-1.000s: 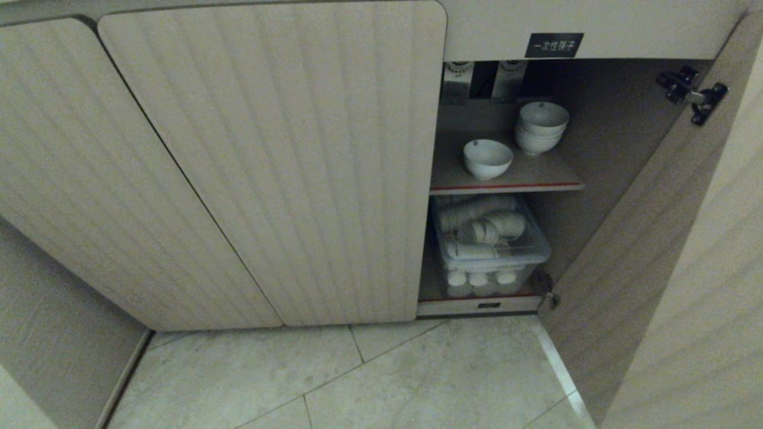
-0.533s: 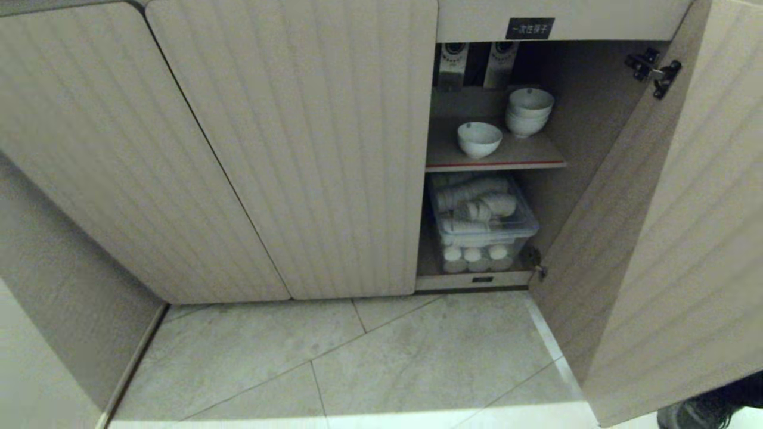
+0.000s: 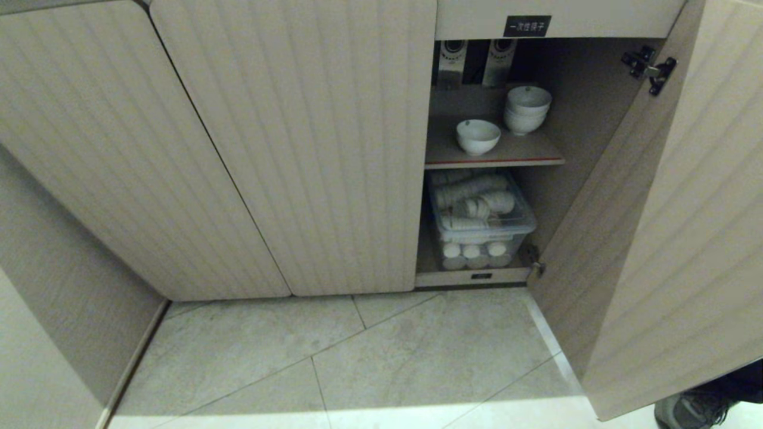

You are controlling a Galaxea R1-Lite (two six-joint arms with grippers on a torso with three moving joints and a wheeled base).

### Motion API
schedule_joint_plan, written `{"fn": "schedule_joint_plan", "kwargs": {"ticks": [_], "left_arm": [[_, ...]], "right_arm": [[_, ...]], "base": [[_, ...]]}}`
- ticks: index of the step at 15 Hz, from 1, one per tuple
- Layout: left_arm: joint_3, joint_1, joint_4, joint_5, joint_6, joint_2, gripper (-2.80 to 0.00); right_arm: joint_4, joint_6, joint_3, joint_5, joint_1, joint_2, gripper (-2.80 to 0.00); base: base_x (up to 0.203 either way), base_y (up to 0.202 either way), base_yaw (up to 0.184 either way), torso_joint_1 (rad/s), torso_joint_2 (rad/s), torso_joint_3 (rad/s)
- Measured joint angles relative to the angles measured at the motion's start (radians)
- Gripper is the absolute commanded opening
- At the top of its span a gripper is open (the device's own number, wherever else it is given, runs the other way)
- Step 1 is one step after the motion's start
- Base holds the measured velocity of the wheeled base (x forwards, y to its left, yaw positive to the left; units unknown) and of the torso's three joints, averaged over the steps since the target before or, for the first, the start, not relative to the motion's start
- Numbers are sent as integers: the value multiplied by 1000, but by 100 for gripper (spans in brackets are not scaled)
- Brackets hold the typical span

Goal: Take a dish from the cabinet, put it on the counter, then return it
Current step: Close the cabinet door

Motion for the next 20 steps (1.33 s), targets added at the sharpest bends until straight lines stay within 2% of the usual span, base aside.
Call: {"fn": "schedule_joint_plan", "kwargs": {"ticks": [20], "left_arm": [[0, 0, 0, -1, 1, 0, -280]], "right_arm": [[0, 10, 1, 1, 0, 0, -280]], "base": [[0, 0, 0, 0, 0, 0]]}}
